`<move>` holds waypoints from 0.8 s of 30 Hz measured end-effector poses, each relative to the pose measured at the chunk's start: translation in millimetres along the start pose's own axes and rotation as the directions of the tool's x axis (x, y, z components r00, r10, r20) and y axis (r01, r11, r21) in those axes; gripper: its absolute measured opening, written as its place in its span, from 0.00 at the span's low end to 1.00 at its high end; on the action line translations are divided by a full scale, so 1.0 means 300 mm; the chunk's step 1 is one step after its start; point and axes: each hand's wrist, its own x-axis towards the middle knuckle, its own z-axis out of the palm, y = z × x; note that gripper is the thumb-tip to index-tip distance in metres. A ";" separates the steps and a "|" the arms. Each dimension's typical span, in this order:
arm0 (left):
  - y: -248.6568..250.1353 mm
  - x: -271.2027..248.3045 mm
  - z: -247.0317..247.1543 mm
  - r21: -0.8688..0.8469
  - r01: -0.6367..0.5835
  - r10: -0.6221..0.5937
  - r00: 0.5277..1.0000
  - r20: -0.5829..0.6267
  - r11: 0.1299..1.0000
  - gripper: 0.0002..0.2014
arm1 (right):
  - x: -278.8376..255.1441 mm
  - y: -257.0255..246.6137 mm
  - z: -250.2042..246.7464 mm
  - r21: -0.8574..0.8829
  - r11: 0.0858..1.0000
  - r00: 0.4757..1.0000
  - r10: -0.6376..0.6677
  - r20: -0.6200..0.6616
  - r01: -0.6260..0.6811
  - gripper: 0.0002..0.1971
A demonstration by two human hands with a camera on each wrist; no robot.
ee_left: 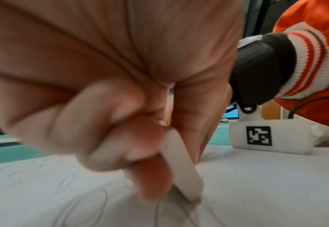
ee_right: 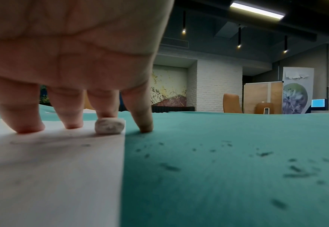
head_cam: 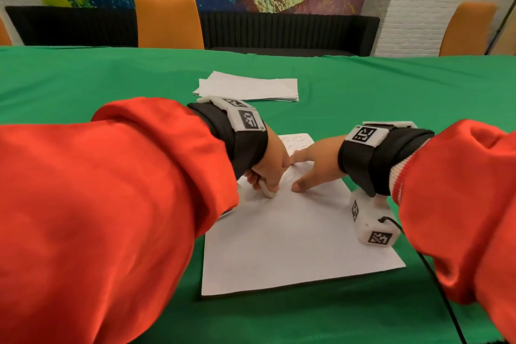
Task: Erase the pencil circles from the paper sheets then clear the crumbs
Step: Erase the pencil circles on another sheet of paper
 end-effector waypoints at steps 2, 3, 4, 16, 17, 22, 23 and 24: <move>-0.013 -0.008 0.001 0.027 0.014 -0.015 1.000 0.021 1.000 0.13 | 0.002 0.000 -0.001 0.006 1.000 1.000 -0.005 0.000 0.005 0.37; -0.021 -0.011 0.003 0.028 0.025 -0.026 0.999 0.041 0.999 0.11 | 0.002 0.001 -0.002 0.008 1.000 1.000 -0.005 0.001 0.005 0.37; -0.029 -0.014 0.006 0.027 0.040 -0.041 0.997 0.065 0.999 0.09 | 0.003 0.001 -0.001 0.011 1.000 1.000 -0.005 0.004 0.005 0.37; 0.001 -0.011 0.009 -0.039 0.002 -0.002 1.000 0.002 0.999 0.12 | 0.009 0.006 0.004 0.046 0.999 1.000 0.012 -0.006 -0.012 0.36; -0.004 -0.015 0.008 -0.023 0.002 -0.001 1.000 0.016 1.000 0.13 | 0.010 0.007 0.004 0.047 0.999 1.000 0.011 -0.006 -0.011 0.36; -0.026 -0.030 0.007 -0.060 -0.002 0.007 0.997 0.071 0.998 0.13 | 0.014 0.007 0.006 0.043 0.999 1.000 0.013 -0.003 -0.012 0.37; -0.026 -0.031 0.003 -0.092 -0.015 0.019 0.998 0.052 0.996 0.12 | 0.013 0.007 0.006 0.045 0.999 1.000 0.015 -0.005 -0.015 0.37; -0.023 -0.030 -0.004 -0.110 -0.034 0.035 0.999 0.010 0.993 0.11 | 0.011 0.008 0.006 0.045 0.999 1.000 0.018 -0.007 -0.018 0.37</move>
